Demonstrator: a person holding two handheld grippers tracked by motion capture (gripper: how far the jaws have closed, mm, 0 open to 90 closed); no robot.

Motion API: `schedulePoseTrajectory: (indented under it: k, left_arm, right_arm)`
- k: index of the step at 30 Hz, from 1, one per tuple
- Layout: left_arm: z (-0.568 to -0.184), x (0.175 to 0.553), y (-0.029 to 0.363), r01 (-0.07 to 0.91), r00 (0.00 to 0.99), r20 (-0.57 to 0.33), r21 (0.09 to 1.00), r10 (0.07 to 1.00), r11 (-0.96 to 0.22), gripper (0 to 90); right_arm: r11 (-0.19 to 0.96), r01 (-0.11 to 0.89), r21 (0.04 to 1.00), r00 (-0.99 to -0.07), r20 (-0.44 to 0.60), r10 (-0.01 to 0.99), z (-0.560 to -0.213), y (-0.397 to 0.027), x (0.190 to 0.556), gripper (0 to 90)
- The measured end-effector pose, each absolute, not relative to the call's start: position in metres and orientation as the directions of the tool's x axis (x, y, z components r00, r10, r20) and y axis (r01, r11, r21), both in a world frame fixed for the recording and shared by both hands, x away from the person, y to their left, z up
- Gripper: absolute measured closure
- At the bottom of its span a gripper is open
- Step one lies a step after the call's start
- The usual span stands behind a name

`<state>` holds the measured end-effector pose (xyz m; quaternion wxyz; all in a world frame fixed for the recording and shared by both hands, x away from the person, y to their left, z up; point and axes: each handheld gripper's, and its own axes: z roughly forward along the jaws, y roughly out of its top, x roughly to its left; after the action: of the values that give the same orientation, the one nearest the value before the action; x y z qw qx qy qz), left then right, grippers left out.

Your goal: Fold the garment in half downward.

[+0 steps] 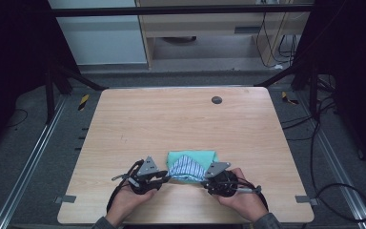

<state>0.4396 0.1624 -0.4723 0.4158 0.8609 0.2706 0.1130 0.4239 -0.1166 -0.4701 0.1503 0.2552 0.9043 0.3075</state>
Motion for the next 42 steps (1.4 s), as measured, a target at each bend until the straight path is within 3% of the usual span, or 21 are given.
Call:
schedulePoseTrajectory:
  k: [10, 22, 26, 28, 30, 34, 42]
  left_arm:
    - [-0.475, 0.456, 0.145, 0.359, 0.827, 0.005, 0.765, 0.563, -0.535, 78.4]
    - [-0.488, 0.446, 0.145, 0.372, 0.841, 0.002, 0.725, 0.542, -0.58, 73.4]
    - [-0.484, 0.444, 0.148, 0.368, 0.823, 0.024, 0.739, 0.567, -0.565, 61.3]
    - [-0.478, 0.448, 0.156, 0.387, 0.779, 0.029, 0.764, 0.627, -0.517, 46.3]
    - [-0.476, 0.452, 0.163, 0.397, 0.749, 0.044, 0.769, 0.661, -0.501, 37.9]
    - [-0.474, 0.458, 0.173, 0.422, 0.716, 0.031, 0.776, 0.697, -0.469, 27.6]
    - [-0.474, 0.473, 0.196, 0.467, 0.646, 0.031, 0.774, 0.763, -0.427, 18.9]
  right_arm:
    - [0.617, 0.373, 0.693, -0.778, -0.129, 0.615, -0.45, -0.119, 0.433, 69.6]
    - [0.652, 0.386, 0.652, -0.791, -0.13, 0.598, -0.472, -0.107, 0.434, 65.6]
    - [0.621, 0.406, 0.67, -0.765, -0.122, 0.632, -0.473, -0.113, 0.433, 52.4]
    - [0.582, 0.423, 0.695, -0.735, -0.113, 0.669, -0.47, -0.122, 0.434, 42.3]
    - [0.553, 0.438, 0.708, -0.704, -0.112, 0.701, -0.47, -0.131, 0.436, 34.9]
    - [0.495, 0.459, 0.738, -0.634, -0.119, 0.764, -0.47, -0.15, 0.443, 23.2]
    - [0.416, 0.506, 0.755, -0.556, -0.083, 0.827, -0.473, -0.175, 0.458, 15.9]
